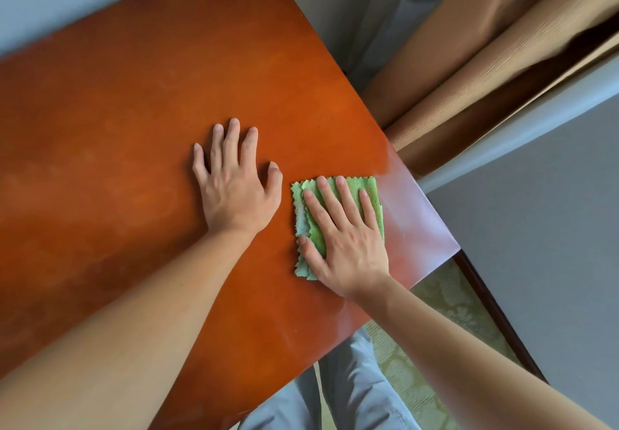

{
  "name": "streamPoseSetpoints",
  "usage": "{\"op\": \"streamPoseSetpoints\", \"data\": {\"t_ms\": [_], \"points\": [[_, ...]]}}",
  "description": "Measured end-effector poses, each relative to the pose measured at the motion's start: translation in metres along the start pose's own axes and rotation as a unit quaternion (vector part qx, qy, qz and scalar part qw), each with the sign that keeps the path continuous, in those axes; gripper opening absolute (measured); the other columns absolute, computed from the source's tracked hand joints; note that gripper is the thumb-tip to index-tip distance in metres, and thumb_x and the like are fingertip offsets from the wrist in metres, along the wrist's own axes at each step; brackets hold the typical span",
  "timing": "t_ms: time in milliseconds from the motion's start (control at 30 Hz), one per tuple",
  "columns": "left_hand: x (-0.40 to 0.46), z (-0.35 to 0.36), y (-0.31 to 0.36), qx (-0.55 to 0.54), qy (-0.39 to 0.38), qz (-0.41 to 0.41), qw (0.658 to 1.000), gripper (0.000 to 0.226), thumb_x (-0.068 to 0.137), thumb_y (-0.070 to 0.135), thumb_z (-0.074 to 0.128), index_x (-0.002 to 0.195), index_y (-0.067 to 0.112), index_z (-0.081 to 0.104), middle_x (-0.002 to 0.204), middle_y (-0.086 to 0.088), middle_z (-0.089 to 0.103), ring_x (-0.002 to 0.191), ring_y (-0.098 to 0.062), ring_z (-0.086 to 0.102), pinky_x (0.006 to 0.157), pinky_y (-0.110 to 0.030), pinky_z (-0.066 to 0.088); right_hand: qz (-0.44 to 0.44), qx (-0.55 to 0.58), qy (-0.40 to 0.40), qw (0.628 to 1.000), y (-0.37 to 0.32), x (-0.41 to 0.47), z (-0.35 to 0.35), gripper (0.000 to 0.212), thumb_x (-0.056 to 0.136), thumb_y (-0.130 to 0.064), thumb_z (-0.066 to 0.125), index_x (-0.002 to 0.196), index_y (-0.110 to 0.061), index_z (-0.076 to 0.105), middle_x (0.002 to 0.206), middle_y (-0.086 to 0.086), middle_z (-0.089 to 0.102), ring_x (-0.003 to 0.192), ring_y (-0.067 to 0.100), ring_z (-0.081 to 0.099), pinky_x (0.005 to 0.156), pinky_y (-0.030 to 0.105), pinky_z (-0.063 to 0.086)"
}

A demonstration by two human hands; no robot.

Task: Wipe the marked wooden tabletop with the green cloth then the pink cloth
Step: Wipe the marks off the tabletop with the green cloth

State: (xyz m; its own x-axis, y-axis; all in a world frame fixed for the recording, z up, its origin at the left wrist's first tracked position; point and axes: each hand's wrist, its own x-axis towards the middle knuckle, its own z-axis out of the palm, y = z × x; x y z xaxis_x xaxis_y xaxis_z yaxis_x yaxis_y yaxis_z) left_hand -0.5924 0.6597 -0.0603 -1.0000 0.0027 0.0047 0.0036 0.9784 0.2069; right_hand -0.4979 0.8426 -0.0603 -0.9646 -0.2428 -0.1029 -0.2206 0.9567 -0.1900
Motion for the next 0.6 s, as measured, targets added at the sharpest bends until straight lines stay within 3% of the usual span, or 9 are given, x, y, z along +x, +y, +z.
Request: {"op": "streamPoseSetpoints", "data": {"t_ms": [300, 467, 600], "points": [[-0.009, -0.008, 0.007, 0.0, -0.033, 0.035, 0.999, 0.056, 0.102, 0.041, 0.035, 0.153, 0.019, 0.038, 0.167, -0.01, 0.023, 0.155, -0.03, 0.018, 0.122, -0.056, 0.012, -0.013, 0.006, 0.001, 1.0, 0.045, -0.009, -0.007, 0.066, 0.105, -0.058, 0.026, 0.162, -0.026, 0.024, 0.17, 0.0, 0.017, 0.158, 0.024, 0.004, 0.128, 0.05, 0.004], [-0.051, -0.003, 0.041, -0.03, -0.057, 0.082, 0.995, 0.053, 0.103, 0.038, 0.034, 0.153, 0.022, 0.041, 0.167, -0.006, 0.027, 0.155, -0.026, 0.02, 0.122, -0.055, 0.013, 0.002, 0.006, 0.009, 1.0, 0.059, -0.011, -0.008, 0.065, 0.105, -0.059, 0.024, 0.162, -0.027, 0.024, 0.17, 0.0, 0.018, 0.158, 0.024, 0.004, 0.128, 0.049, 0.004], [-0.074, 0.009, 0.048, 0.005, -0.055, 0.094, 0.994, 0.055, 0.103, 0.04, 0.031, 0.154, 0.022, 0.042, 0.166, -0.006, 0.03, 0.155, -0.028, 0.021, 0.123, -0.057, 0.015, 0.009, 0.012, 0.008, 1.0, 0.063, -0.003, -0.008, 0.068, 0.104, -0.063, 0.026, 0.162, -0.028, 0.023, 0.17, -0.001, 0.017, 0.158, 0.022, 0.002, 0.128, 0.048, 0.002]]}}
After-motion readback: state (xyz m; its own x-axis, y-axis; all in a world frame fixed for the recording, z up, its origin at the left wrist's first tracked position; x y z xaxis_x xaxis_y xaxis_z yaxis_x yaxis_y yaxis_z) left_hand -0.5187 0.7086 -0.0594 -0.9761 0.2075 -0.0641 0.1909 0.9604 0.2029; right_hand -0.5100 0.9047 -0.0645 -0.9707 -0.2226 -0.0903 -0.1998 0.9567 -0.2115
